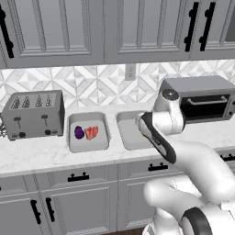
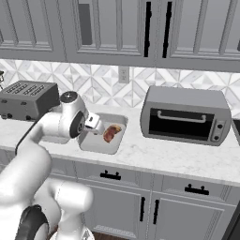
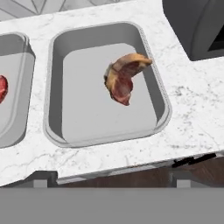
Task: Place one eggplant and one steak in each tupperware on the nearby counter, to pack two identical lunches.
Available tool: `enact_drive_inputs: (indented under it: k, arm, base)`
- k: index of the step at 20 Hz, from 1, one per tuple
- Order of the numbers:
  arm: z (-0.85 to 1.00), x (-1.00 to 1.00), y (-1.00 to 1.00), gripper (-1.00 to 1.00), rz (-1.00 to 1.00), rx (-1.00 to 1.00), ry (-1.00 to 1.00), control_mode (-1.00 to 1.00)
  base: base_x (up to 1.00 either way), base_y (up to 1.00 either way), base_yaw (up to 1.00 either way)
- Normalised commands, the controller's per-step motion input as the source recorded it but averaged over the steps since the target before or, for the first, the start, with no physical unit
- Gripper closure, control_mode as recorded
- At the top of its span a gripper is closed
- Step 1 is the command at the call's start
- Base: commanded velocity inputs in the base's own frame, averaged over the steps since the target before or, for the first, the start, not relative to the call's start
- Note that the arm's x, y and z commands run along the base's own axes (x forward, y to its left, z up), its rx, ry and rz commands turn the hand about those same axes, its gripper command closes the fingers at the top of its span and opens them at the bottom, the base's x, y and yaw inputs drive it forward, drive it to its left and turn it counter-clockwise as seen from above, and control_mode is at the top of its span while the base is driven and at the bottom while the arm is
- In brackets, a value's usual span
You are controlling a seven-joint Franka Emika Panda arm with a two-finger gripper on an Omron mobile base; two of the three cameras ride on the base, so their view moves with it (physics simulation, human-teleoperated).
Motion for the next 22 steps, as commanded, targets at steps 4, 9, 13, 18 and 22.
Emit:
enact_drive_inputs:
  k: [4, 9, 13, 18, 22]
  arm:
    - [0.0, -0.49, 0.0, -1.0, 0.03, 0.04, -0.07, -1.0]
    - [0.04, -0.59, 0.0, -1.0, 0.03, 0.0, -0.04, -1.0]
    - [0.29, -1.0, 0.01, -1.0, 0.0, 0.0, -0.06, -1.0]
    - [0.42, -1.0, 0.02, -1.0, 0.0, 0.0, -0.04, -1.0]
    - [0.33, -1.0, 0.0, -1.0, 0.01, 0.0, -0.03, -1.0]
  base:
    - [0.0, 0.0, 0.0]
    - [0.0, 0.0, 0.0]
    - [0.0, 0.0, 0.0]
    - [0.0, 0.0, 0.0]
    - [0.0, 0.0, 0.0]
